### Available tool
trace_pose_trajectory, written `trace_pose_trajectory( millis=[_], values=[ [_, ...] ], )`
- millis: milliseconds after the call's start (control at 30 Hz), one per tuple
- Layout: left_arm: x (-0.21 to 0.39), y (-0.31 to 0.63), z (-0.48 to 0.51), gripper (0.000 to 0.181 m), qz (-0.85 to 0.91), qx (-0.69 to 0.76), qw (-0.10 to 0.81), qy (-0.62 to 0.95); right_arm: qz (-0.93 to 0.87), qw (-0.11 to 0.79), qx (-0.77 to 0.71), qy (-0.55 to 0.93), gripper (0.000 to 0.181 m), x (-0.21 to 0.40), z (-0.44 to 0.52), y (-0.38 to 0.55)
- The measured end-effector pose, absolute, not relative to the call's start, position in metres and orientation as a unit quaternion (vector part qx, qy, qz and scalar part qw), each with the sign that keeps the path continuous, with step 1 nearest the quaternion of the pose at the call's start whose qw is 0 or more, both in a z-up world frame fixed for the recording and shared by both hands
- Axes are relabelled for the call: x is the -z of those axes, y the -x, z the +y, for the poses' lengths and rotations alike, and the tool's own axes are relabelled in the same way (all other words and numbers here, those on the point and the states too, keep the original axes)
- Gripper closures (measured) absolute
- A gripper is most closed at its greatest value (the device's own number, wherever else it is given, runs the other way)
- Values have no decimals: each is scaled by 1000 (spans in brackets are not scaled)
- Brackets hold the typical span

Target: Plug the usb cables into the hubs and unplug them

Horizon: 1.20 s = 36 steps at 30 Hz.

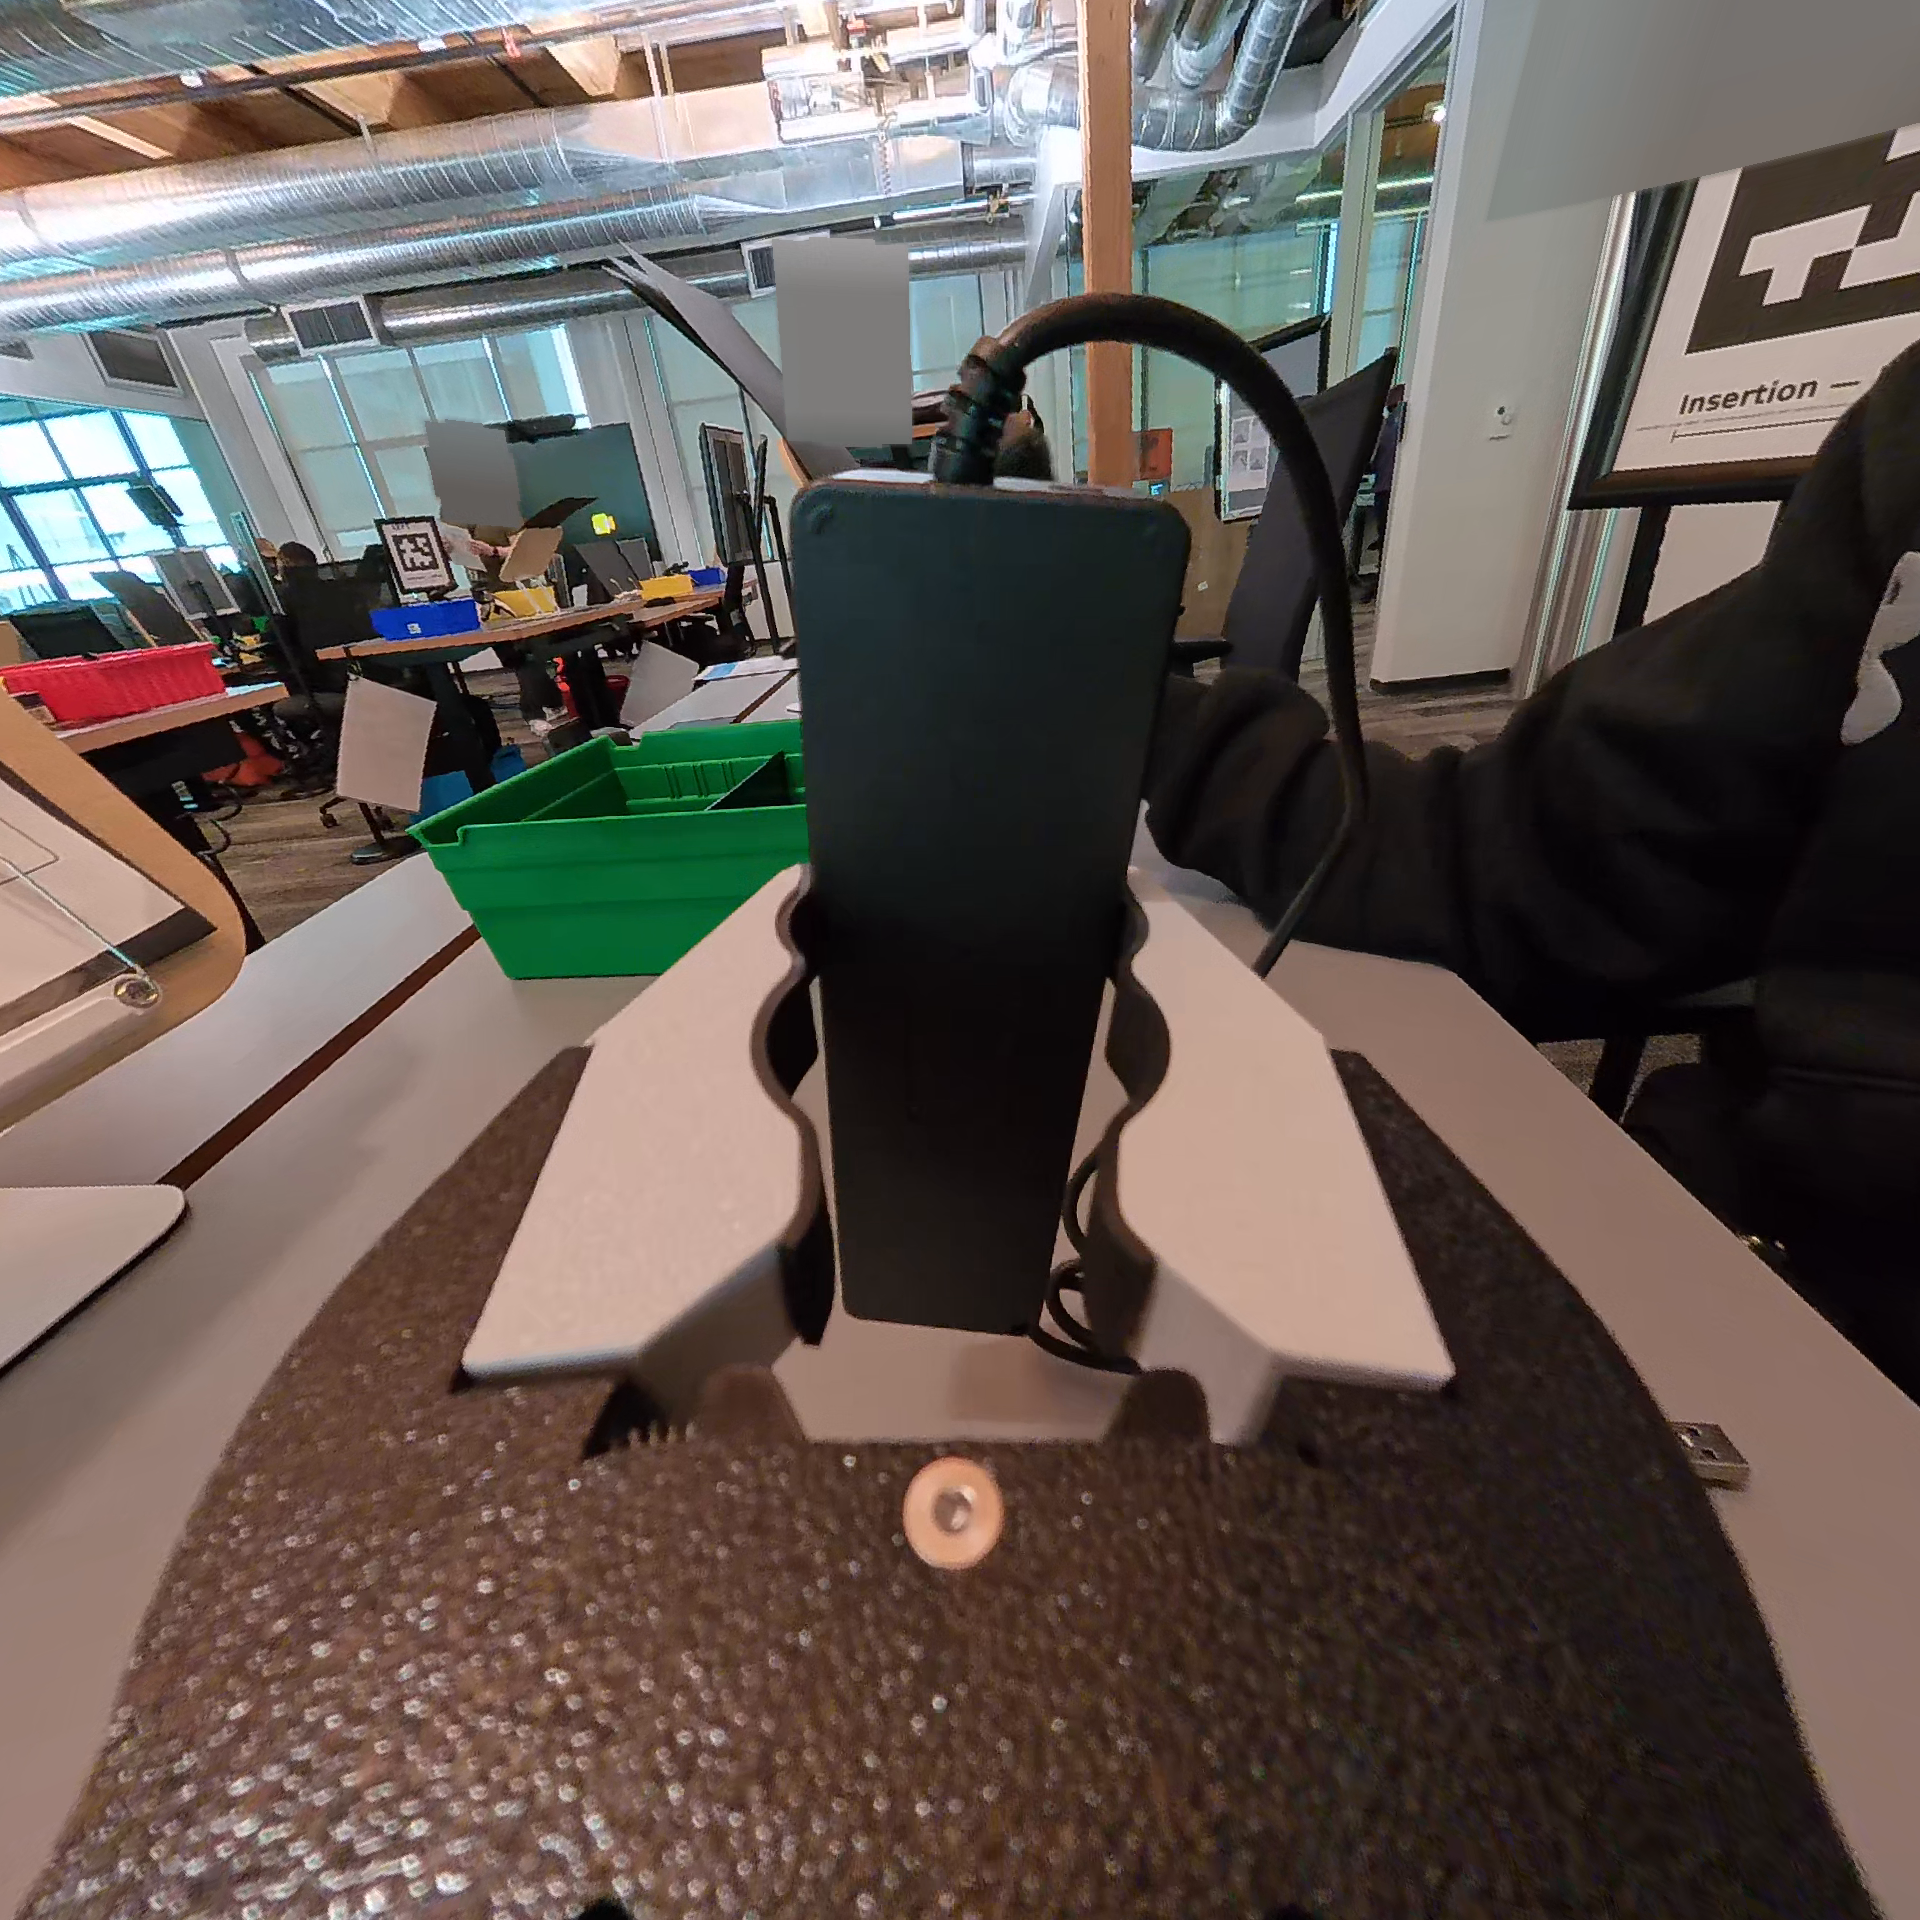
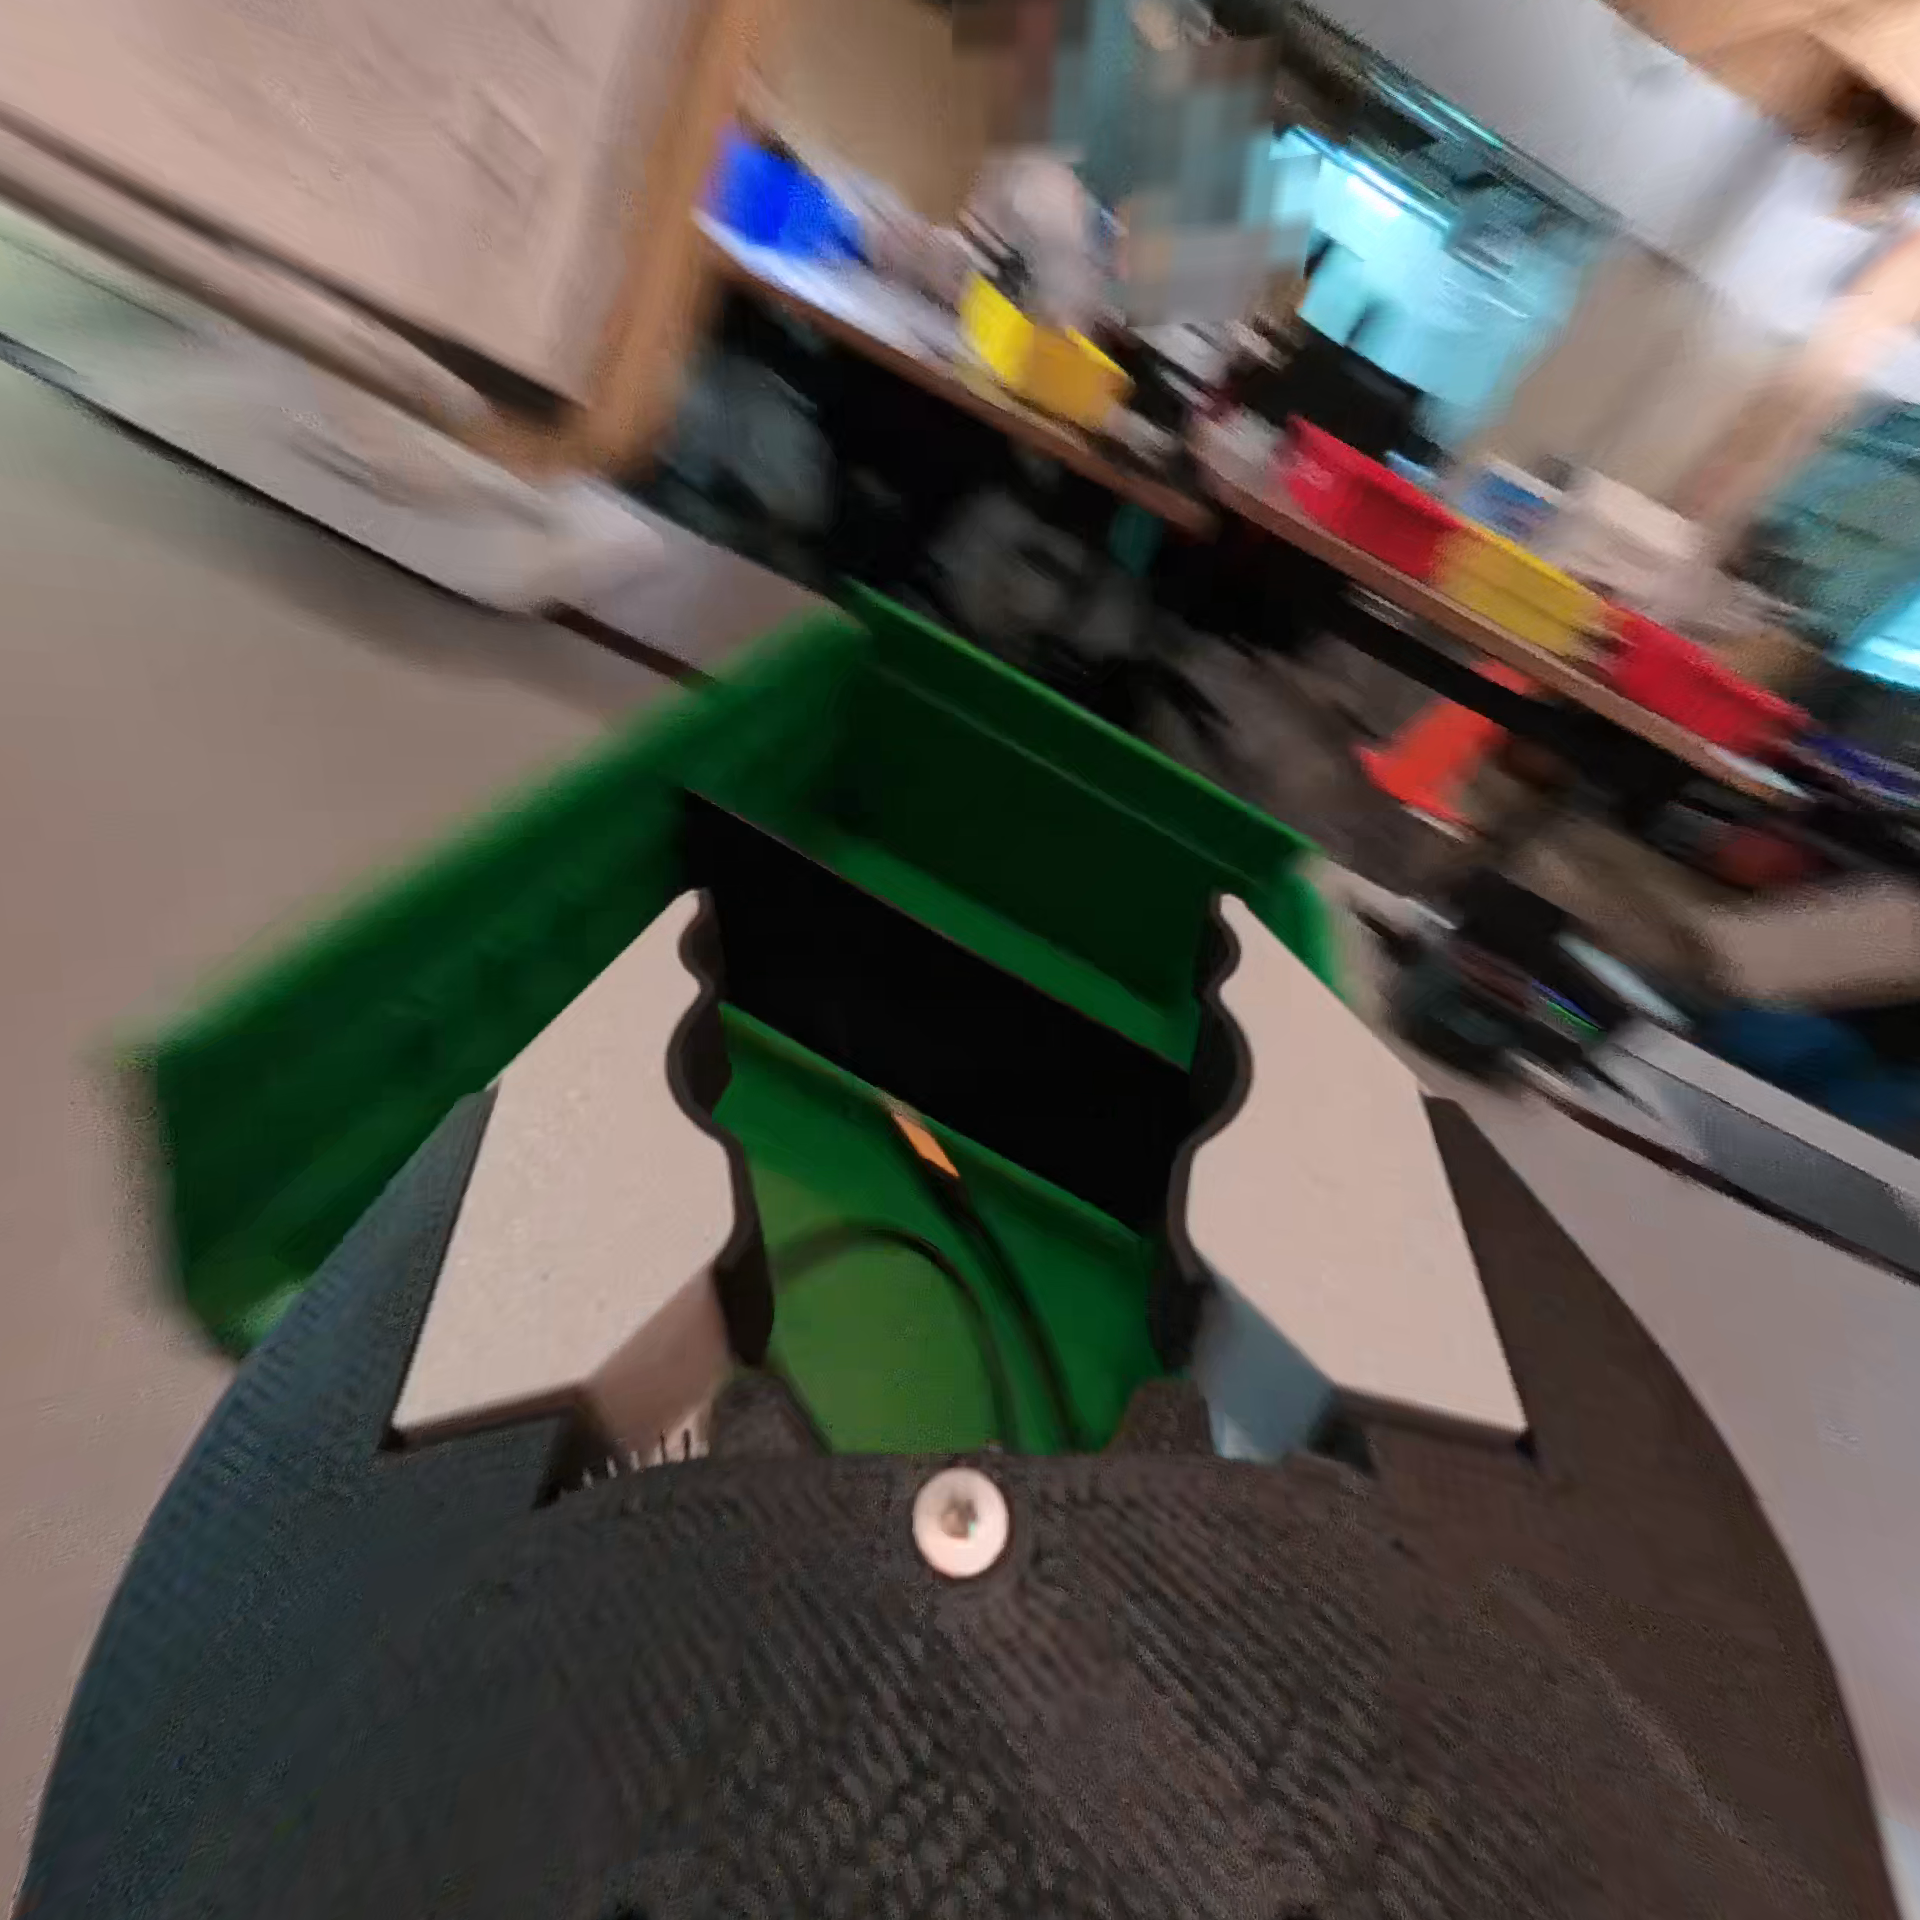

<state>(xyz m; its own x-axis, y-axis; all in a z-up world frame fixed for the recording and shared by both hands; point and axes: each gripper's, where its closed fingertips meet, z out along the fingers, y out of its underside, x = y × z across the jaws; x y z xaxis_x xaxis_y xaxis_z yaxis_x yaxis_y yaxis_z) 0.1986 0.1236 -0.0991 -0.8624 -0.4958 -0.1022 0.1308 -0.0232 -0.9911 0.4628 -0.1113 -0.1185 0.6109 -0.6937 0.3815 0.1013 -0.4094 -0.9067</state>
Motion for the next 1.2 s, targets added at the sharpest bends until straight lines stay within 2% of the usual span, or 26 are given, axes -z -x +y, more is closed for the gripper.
trace_pose_trajectory(
  millis=[67,133,233,333,400,467,500,567,767,867,933,1067,1200],
  values=[
    [98,-199,123,128,659,705,224,137,109,612,271,735,89,98,-54,-413],
    [94,-197,122,128,650,714,225,130,27,667,161,727,98,84,2,-356],
    [85,-191,117,128,640,726,223,114,-59,661,48,746,103,95,72,-277],
    [81,-186,110,128,645,724,224,100,-107,631,26,768,96,117,112,-226],
    [80,-185,105,128,648,722,226,94,-130,629,1,767,99,125,126,-199],
    [81,-184,100,128,651,720,223,88,-138,631,12,763,107,128,135,-189],
    [82,-184,99,128,652,719,222,87,-148,635,9,758,119,129,137,-182],
    [83,-184,97,128,655,717,224,85,-145,643,28,752,129,128,140,-183],
    [76,-181,95,127,640,728,230,81,-160,655,46,737,129,121,133,-184],
    [69,-185,104,105,618,734,266,92,-130,673,74,724,129,108,127,-202],
    [67,-188,110,98,608,737,277,104,-104,692,84,709,128,95,118,-218],
    [71,-200,125,99,595,736,291,140,-52,679,200,705,129,67,85,-271],
    [70,-207,140,105,569,749,294,171,-16,633,305,712,129,11,39,-324]
  ],
)
